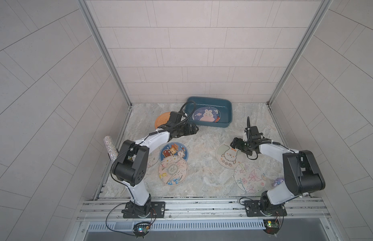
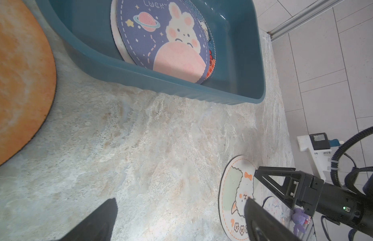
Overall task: Put the coasters into the storage box
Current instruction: Move the coaster to the center of the board.
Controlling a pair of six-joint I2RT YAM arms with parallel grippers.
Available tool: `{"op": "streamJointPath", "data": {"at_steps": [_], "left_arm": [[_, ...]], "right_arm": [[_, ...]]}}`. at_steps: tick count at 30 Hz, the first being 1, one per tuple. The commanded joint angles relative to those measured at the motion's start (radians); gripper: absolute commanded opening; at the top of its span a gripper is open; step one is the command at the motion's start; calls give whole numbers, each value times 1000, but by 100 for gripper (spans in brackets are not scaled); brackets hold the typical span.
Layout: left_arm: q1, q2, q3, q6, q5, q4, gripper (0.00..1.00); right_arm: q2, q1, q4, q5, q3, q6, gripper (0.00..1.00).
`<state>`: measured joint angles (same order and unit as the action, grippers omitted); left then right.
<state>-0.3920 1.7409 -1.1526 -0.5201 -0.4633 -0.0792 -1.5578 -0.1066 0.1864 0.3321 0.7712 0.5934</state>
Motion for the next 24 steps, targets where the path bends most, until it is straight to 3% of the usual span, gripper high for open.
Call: {"op": "streamJointPath", "data": {"at_steps": [1, 12, 16, 24], "left_arm": [[-5, -20, 16, -1, 6, 10, 100], [-14, -15, 19, -4, 15, 7, 100], [-18, -15, 20, -5, 18, 8, 100], [-23, -27, 32, -7, 22, 6, 100]], "right_arm": [[-75, -54, 84, 79, -37, 71, 91], [-138, -213, 6, 116, 27, 131, 91], [-87, -202, 45, 95, 59, 83, 95], [57, -148, 264, 11, 69, -24, 96]]}}
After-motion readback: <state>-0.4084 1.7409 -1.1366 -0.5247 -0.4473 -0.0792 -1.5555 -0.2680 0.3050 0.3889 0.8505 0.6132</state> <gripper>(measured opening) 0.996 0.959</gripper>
